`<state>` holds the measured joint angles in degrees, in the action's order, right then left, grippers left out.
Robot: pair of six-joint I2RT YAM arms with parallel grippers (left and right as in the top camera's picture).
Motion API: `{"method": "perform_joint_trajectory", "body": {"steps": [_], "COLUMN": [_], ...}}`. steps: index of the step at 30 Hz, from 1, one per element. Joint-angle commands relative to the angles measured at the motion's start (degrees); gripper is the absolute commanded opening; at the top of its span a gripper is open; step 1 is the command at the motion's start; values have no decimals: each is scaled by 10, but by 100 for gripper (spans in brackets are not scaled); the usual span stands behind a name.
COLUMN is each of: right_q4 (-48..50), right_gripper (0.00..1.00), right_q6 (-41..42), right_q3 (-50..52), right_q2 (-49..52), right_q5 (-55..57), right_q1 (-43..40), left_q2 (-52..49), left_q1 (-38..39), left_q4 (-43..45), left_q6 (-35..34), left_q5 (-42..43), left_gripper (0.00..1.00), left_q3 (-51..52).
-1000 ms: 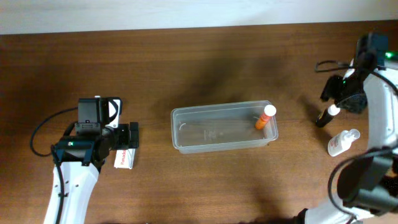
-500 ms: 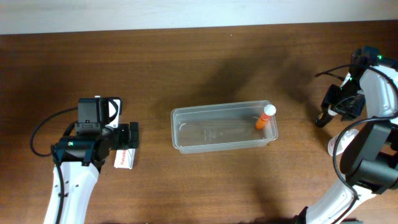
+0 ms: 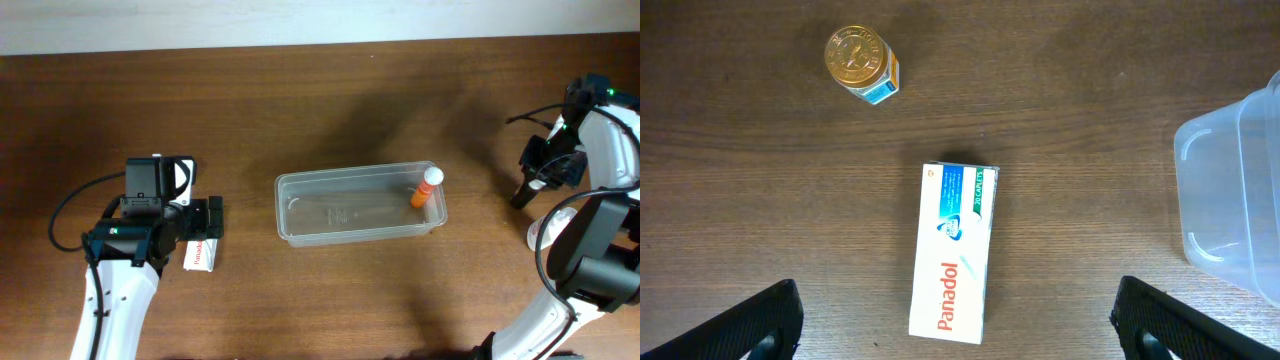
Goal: Pack container
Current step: 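Grasp the dark white-capped bottle with the right gripper, then place the dark bottle upright in the container's right end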
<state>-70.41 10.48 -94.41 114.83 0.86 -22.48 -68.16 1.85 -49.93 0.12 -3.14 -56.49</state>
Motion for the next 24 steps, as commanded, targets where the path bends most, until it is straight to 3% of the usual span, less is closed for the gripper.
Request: {"method": "perform_joint_trajectory", "body": {"steps": [1,9,16,24], "right_q4": [-12,-88,-160,-97], "right_gripper": [14,14,14,14], "right_q6": [-13,-45,-22,11], "right_q3": [-6,-16,-9,83], "right_q2": [-14,-201,-366,-388], "right_q5": [-28,-40,-41,-41], "right_q1": [0,78,252,356], "left_q2": [0,0,0,0], "left_q1": [-2,-2,-2,-2], "left_q4": [1,1,1,1], "left_q6": [-6,-6,-6,-6], "left_q5": [8,8,8,8], "left_gripper": [99,99,99,99], "left_q3": [-12,-12,-12,-12]}}
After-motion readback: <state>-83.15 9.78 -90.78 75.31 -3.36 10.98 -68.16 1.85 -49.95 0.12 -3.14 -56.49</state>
